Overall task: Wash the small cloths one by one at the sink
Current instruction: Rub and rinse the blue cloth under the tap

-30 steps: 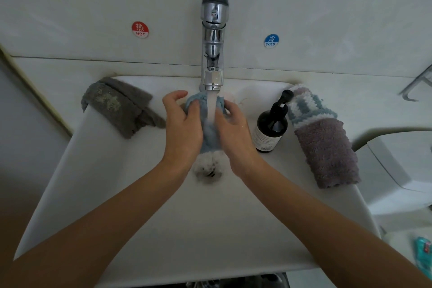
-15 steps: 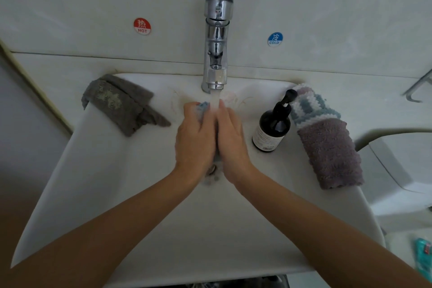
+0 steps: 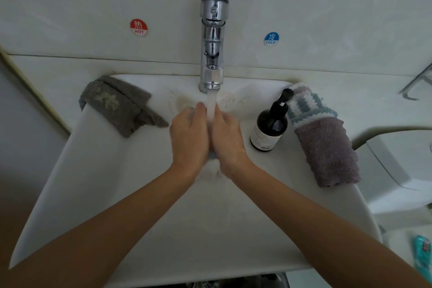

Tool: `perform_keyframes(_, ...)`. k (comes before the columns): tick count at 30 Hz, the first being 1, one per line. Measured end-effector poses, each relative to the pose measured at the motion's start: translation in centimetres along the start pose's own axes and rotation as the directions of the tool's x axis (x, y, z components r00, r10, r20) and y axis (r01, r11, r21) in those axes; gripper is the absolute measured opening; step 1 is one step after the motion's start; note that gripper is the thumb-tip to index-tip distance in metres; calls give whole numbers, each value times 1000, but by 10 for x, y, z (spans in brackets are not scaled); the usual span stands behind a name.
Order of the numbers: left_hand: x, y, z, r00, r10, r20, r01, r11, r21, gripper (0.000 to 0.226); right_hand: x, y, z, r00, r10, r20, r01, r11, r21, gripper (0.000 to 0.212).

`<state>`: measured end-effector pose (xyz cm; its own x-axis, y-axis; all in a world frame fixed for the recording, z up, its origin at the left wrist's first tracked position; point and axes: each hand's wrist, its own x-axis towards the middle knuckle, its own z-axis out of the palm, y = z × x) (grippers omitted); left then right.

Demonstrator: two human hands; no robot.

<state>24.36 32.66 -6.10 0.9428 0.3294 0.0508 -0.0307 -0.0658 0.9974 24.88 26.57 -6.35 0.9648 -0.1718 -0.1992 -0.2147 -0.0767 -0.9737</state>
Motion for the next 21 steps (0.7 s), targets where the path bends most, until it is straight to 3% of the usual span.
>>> perform_keyframes(5,6,3,-5,995,6,-104,-16,995,-102,32,-8,-6,-5,998,-53,45,44,982,181,32)
perform_keyframes(8,20,0,-9,980,-50,-194,19,987,-157,21,-9,3,-3,988,-105,111,91,989,118,37)
perform_keyframes(11,27,2,-13,975,-30,-222,1,991,-132,12,-11,5,0,977,-168,132,170,985,-5,25)
perform_keyframes(17,20,-1,-11,1000,25,-1,-25,998,-49,18,-4,-2,-6,979,-190,-79,197,977,84,10)
perform_keyframes(21,9,-1,-7,993,72,89,-74,997,17,20,1,-11,-19,970,-152,-189,187,965,184,21)
